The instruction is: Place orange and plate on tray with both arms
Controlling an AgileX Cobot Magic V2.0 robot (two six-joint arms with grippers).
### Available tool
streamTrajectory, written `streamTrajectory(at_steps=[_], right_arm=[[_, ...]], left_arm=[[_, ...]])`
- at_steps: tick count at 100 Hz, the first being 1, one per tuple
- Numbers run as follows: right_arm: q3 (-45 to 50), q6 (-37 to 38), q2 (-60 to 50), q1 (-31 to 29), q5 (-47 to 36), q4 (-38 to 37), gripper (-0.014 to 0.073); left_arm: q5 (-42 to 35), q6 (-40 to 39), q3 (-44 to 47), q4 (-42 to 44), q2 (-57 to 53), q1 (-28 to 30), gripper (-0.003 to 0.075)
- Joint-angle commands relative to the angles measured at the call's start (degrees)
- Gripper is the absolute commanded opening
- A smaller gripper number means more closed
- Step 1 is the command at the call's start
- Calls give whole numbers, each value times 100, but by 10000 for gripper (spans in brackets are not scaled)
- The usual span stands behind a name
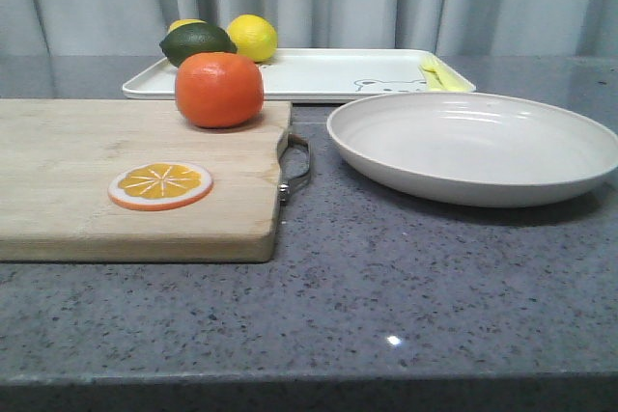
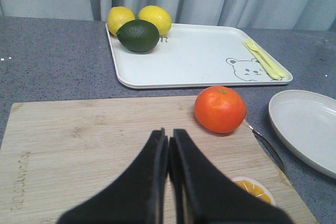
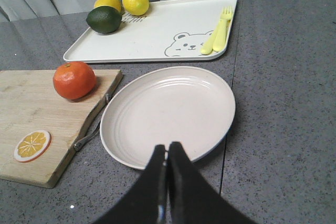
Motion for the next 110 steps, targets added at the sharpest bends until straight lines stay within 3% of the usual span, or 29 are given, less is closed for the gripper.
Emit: streamTrajectory(at_steps=[1, 8, 20, 25, 32, 53, 64, 88, 110], right_arm=[[-197, 0, 105, 4, -405, 111, 88], [-197, 0, 105, 4, -405, 111, 235], [-197, 0, 105, 4, -419, 111, 496], [-197, 0, 105, 4, -443, 111, 566], [-197, 0, 105, 4, -431, 111, 613], [-197, 0, 105, 4, -425, 111, 615], [-197, 0, 105, 4, -420, 111, 615], [-197, 0, 105, 4, -420, 111, 615], [-197, 0, 105, 4, -420, 111, 615]], left_arm=[[-367, 0, -205, -110, 71, 10, 38], [-367, 0, -205, -110, 71, 10, 137], [-367, 0, -205, -110, 71, 10, 371], [-367, 0, -205, -110, 71, 10, 472], [-392, 0, -205, -110, 71, 10, 548], [-215, 30, -205, -110, 71, 10, 554], [-208, 447, -205, -193, 71, 10, 554], [-181, 2334, -509, -1586, 356, 10, 554], [233, 4236, -1120, -3241, 1456, 10, 554]])
